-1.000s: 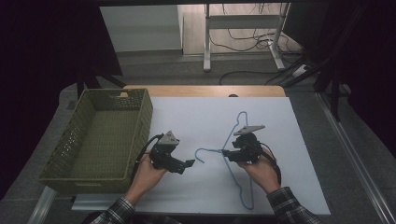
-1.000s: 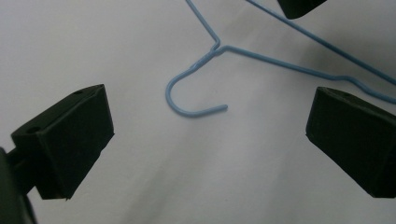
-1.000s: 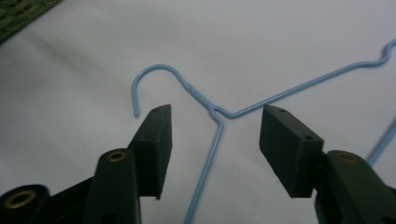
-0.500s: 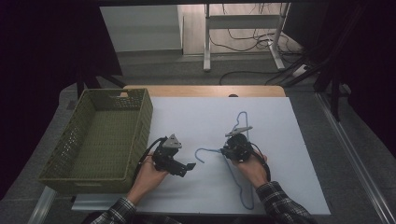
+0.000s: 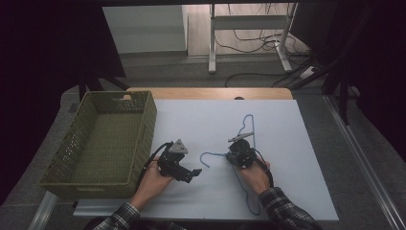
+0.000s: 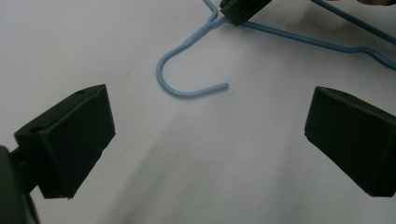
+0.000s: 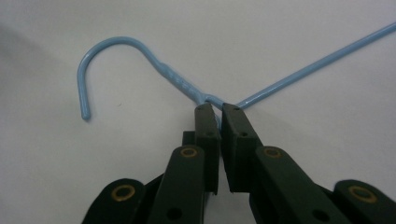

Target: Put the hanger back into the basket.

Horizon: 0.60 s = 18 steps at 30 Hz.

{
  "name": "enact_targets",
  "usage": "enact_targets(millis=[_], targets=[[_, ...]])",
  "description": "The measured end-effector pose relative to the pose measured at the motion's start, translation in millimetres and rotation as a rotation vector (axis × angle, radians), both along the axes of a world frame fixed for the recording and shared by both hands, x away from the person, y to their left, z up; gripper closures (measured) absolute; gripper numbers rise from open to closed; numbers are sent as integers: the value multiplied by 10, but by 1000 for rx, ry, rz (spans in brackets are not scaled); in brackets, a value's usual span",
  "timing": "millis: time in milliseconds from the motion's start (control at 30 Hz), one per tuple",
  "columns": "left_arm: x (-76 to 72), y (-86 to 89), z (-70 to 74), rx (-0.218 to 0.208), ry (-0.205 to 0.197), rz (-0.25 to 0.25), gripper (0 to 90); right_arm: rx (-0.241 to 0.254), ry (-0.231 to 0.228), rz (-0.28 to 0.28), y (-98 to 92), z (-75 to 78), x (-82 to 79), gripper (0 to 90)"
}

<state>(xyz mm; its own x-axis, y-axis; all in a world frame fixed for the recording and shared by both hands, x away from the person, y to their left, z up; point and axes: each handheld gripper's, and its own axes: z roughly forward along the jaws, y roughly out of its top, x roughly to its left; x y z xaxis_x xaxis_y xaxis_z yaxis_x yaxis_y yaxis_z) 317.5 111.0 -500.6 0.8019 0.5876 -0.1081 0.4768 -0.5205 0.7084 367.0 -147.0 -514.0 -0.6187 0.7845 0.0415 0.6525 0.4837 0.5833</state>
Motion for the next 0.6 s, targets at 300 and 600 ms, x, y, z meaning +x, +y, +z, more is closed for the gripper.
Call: enact_targets(millis=[300, 600], targets=[[41, -7, -20, 76, 26, -15, 191, 22, -13, -22, -42, 92, -17, 861], [315, -180, -177, 68, 88, -47, 785, 67, -19, -30, -84, 174, -49, 862]])
